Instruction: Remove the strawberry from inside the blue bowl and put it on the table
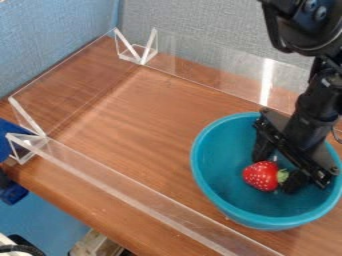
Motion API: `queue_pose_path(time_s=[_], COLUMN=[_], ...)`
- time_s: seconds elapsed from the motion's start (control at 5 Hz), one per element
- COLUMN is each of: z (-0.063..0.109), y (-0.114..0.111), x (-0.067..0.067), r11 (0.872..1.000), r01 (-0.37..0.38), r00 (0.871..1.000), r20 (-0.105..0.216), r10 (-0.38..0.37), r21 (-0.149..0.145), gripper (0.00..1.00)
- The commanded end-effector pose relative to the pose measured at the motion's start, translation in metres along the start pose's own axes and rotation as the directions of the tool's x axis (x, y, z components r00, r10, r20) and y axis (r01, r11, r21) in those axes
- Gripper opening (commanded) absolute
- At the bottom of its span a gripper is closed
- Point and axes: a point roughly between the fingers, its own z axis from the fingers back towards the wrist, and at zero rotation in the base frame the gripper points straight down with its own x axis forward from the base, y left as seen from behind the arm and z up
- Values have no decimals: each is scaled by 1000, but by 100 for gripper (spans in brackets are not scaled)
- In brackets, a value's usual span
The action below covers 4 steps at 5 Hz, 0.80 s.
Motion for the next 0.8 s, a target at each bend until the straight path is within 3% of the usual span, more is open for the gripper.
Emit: queue_pose_path(time_s=[0.0,0.6], z=[9,17], y=[8,15], x=[1,-2], r11=[1000,1000], r01=[-15,-11], r00=[999,999], r20=[33,50], r10=[15,10], r21=[3,21], gripper=[0,0])
